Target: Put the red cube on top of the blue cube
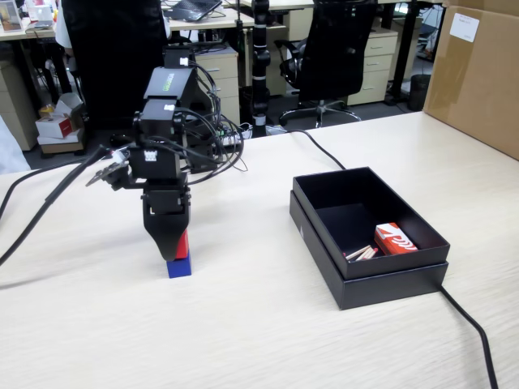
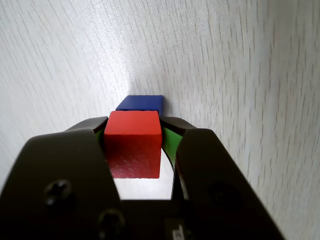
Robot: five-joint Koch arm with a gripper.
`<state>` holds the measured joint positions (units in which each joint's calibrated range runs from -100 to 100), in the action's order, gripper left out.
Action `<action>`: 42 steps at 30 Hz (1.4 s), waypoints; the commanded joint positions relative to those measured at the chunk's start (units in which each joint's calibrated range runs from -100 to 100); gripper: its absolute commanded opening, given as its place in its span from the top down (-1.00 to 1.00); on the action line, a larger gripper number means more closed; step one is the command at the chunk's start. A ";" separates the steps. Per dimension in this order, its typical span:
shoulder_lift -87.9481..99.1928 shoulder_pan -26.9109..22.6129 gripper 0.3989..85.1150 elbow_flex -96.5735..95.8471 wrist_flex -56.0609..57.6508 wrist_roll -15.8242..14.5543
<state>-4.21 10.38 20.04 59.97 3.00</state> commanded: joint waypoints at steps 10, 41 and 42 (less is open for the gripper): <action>1.74 -0.29 -0.05 0.45 0.03 0.00; 63.13 -8.16 -0.15 -44.52 -15.52 -2.39; 66.34 -7.91 -0.15 -48.14 -17.85 -2.34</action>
<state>54.30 2.17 -28.25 47.81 0.76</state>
